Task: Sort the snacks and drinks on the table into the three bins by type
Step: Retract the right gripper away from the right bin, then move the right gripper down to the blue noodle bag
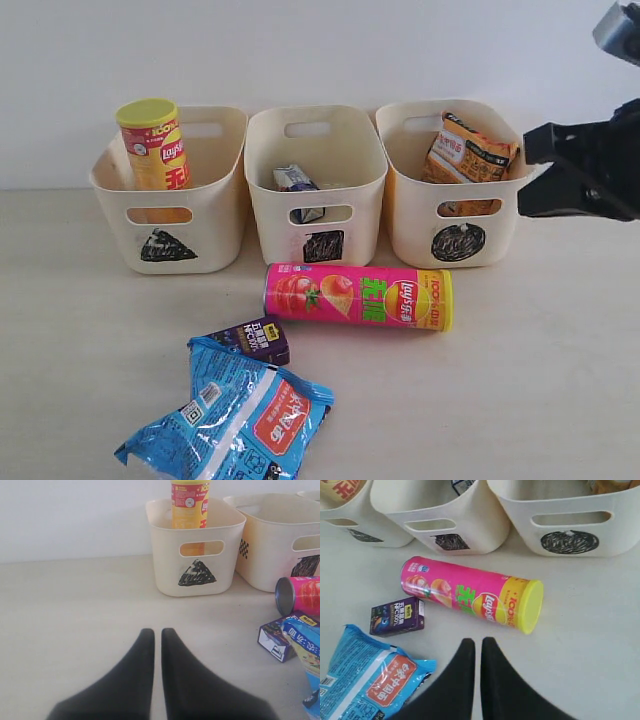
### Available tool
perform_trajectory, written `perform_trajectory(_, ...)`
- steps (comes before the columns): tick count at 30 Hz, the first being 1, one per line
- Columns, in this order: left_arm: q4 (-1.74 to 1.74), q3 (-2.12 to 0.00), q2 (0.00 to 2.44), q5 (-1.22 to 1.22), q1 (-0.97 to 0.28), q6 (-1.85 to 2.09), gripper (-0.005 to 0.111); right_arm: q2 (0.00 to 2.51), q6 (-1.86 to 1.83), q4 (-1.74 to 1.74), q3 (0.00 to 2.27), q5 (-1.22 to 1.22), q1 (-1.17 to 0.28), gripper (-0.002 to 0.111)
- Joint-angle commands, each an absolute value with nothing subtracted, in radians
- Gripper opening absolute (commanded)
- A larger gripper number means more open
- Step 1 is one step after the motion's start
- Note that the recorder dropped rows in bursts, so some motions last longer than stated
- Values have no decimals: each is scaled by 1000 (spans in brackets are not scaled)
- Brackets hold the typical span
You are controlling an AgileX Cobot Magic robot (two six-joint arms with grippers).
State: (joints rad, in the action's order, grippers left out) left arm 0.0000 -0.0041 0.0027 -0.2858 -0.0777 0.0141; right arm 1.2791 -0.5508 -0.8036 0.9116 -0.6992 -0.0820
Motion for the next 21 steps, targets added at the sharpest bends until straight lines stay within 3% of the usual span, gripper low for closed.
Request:
perform_trajectory(1, 0, 0, 0, -277, -81, 7, 4, 1235, -644, -914, 815, -673, -82, 0)
perform_trajectory(7, 0, 0, 0, -277, -81, 7, 4, 1219, -826, -1125, 702, -684, -160, 0)
perform_trajectory(15, 0, 0, 0, -277, -81, 7, 4, 1219, -927, -1116, 688, -625, -505, 0)
perform_trajectory(21, 0, 0, 0, -277, -81, 7, 4, 1245, -925, -1106, 688, -614, -532, 0)
